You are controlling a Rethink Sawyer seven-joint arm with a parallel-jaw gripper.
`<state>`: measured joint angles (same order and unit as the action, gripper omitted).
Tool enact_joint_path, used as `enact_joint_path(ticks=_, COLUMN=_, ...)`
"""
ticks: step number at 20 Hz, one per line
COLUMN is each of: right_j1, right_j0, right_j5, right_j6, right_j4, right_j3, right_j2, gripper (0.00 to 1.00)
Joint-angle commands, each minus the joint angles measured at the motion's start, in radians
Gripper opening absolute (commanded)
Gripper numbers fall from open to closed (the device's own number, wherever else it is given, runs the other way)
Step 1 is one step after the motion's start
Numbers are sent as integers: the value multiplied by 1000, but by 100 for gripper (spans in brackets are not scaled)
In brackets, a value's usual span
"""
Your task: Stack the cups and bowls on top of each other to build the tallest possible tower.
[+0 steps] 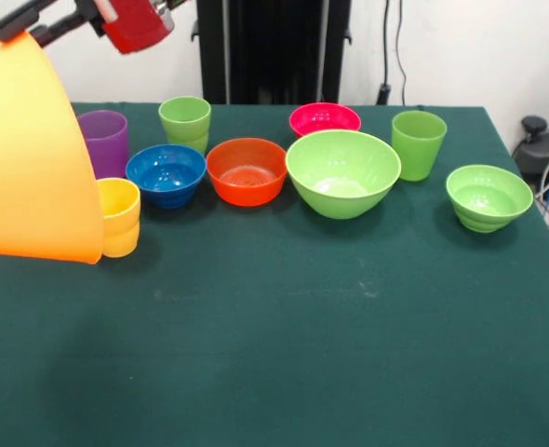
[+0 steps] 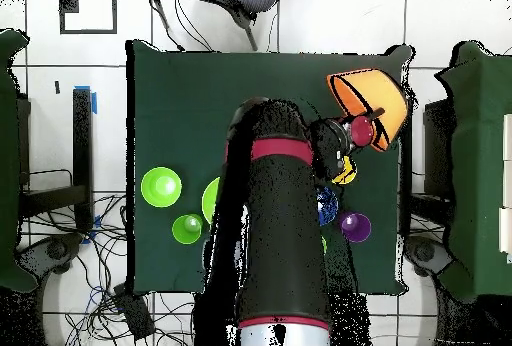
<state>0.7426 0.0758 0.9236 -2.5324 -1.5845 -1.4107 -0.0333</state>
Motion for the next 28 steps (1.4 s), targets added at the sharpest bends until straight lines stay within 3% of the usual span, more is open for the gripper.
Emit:
enact_joint_path(ticks=1, right_j1=-90, right_j0=-33, right_j5=-93, right_j6=-317, right_j4=-38, right_j3=-5, right_j2=-9, gripper=0)
enact_joint_path(ticks=5, right_j1=-104, right_j0=-12, right_j5=-124, right_j6=-300, right_j4=28, right_j3=1, right_j2=-19, gripper=0)
enact_joint_path(ticks=10, right_j1=-111, right_j0=-45, right_j5=-132, right_j6=-304, right_j4=1, right_j3=18, right_j2=-12, gripper=0)
enact_joint_path(ticks=14, right_j1=-159, right_j0=-130, right_j5=-64, right_j6=-392, right_j4=-115, right_j3=41, right_j2=30, gripper=0)
enact_joint_path(ticks=18, right_j1=-160, right_j0=-193, right_j5=-32, right_j6=-460, right_j4=-205, right_j3=37, right_j2=82, gripper=0)
enact_joint_path(ticks=24, right_j1=-166, right_j0=-236, right_j5=-9, right_j6=-593, right_j4=-229, right_j3=24, right_j2=121, gripper=0)
enact_joint_path(ticks=28, right_j1=-192, right_j0=-265, right_j5=28, right_j6=-669, right_j4=-302, right_j3=20, right_j2=158, gripper=0)
